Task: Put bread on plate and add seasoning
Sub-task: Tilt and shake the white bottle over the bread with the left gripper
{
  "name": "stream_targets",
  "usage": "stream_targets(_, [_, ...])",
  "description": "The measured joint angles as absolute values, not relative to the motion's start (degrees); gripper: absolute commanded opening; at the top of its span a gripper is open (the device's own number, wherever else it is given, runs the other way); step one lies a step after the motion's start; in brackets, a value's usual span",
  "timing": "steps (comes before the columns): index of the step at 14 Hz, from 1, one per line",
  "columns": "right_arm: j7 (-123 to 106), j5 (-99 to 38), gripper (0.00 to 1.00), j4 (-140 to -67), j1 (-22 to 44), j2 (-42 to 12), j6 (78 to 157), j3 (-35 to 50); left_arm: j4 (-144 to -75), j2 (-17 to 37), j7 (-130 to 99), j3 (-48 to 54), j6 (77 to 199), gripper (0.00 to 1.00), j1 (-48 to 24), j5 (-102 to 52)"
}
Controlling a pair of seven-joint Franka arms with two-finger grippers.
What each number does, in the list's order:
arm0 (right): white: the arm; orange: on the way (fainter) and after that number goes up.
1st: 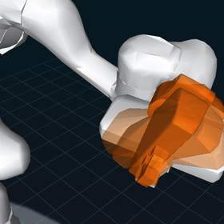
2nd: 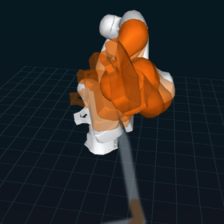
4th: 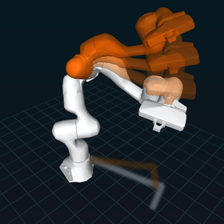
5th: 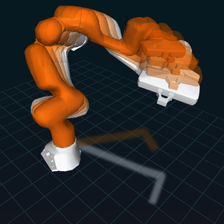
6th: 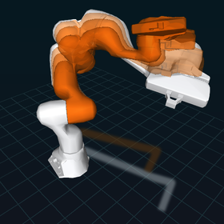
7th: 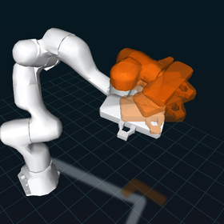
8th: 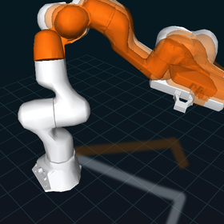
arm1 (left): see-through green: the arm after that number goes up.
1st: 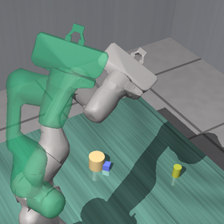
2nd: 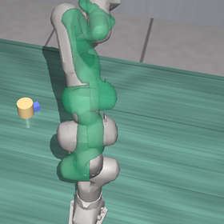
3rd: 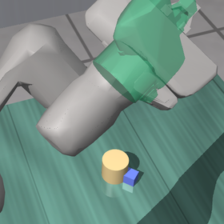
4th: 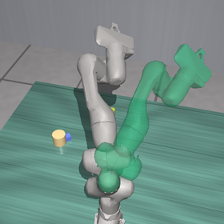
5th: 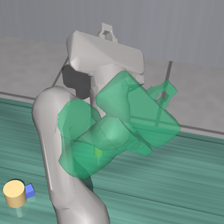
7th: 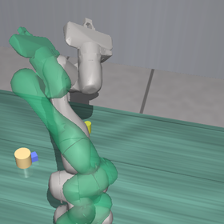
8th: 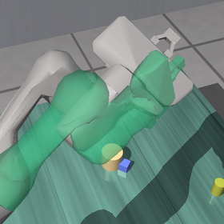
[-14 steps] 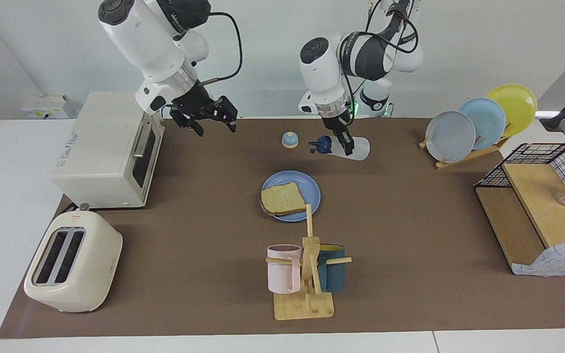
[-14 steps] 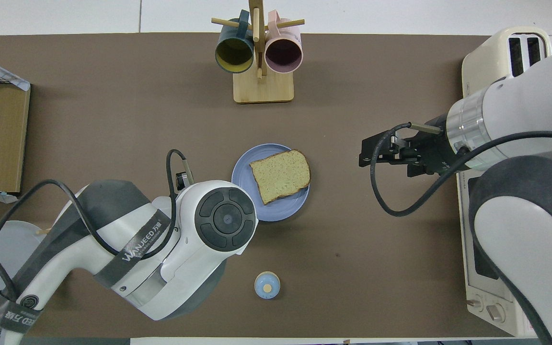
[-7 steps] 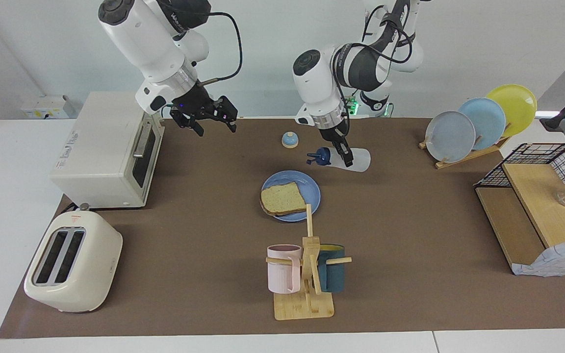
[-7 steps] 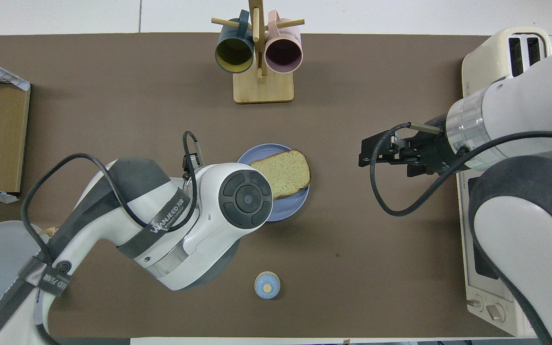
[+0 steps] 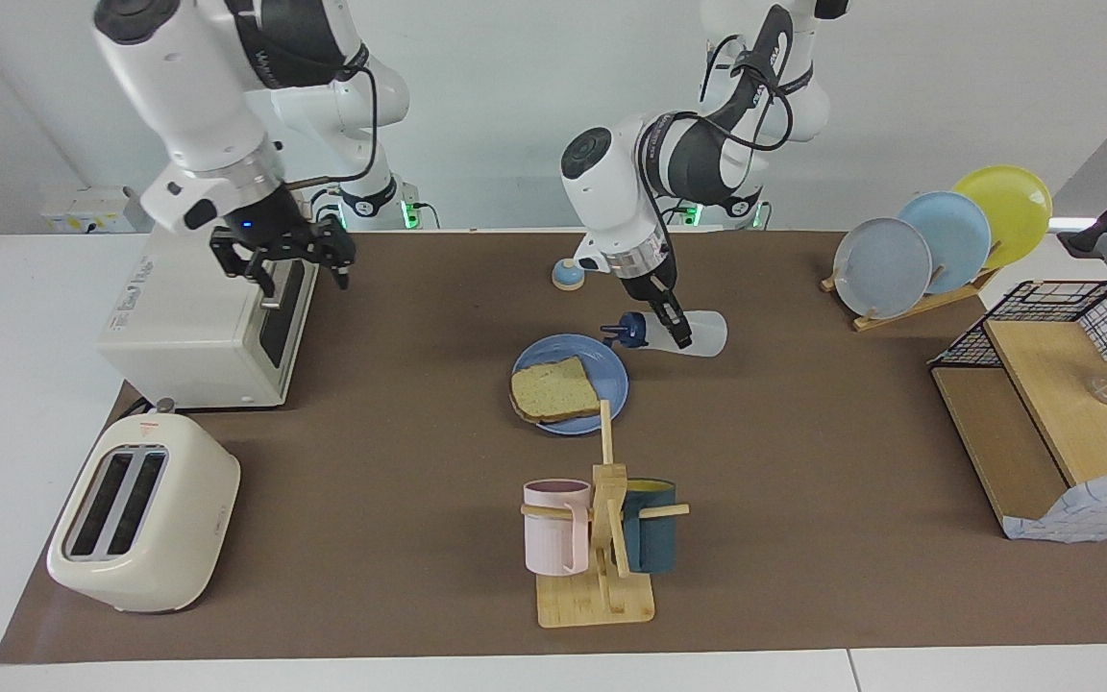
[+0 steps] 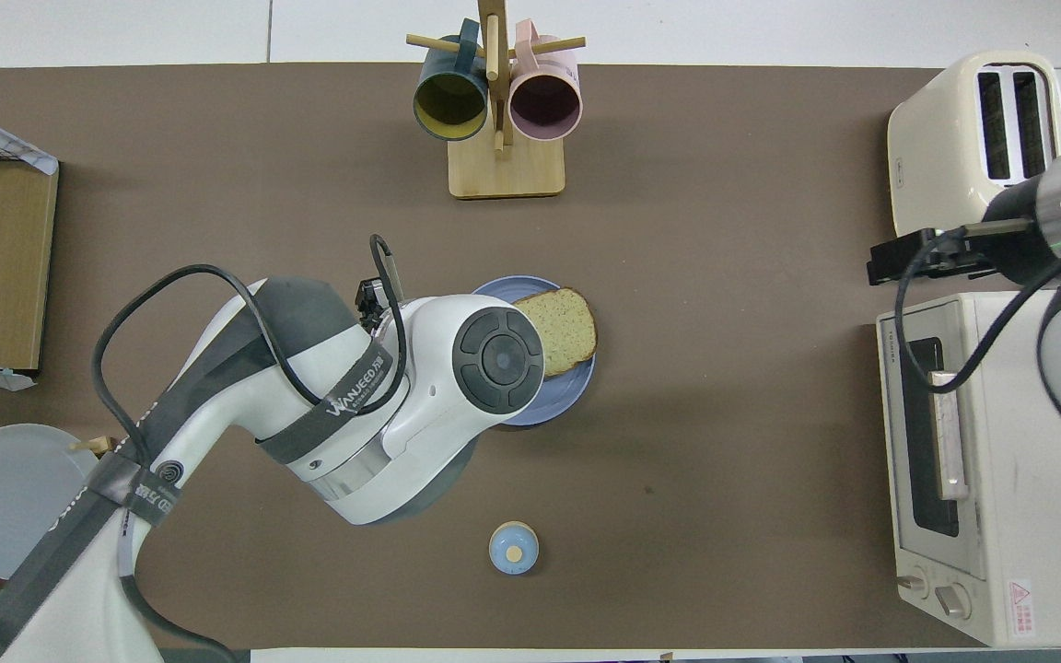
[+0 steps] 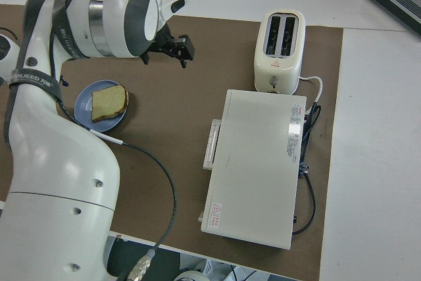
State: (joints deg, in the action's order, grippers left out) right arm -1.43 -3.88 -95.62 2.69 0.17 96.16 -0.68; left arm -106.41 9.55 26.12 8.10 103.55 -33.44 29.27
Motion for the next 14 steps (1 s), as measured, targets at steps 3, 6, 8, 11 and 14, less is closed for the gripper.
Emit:
stream_targets(3, [-2.68, -2.37, 1.00, -95.20, 2.85, 0.03, 96.40, -0.22, -106.47, 11.18, 24.20, 8.17, 102.18, 0.00, -35.56, 33.88])
stream_targets(6, [-4.21, 0.66, 1.00, -95.16, 3.44, -0.03, 98.42, 0.09, -105.49, 15.77, 19.60, 8.27, 99.21, 0.00, -39.88, 40.56])
stream_targets(8, [-4.83, 2.01, 1.00, -95.16, 3.42, -0.18, 98.68, 0.06, -104.26, 18.09, 18.92, 8.26, 97.46, 0.00, -41.73, 44.38])
stream_targets(11, [-4.99, 2.28, 1.00, -95.13, 3.40, -1.07, 98.23, -0.35, -103.65, 19.32, 18.91, 8.29, 93.85, 0.00, -44.30, 49.96])
stream_targets(14, [-5.30, 2.28, 1.00, -94.21, 3.13, -3.66, 94.68, -2.50, -103.62, 19.70, 18.90, 8.17, 92.66, 0.00, -44.92, 55.45])
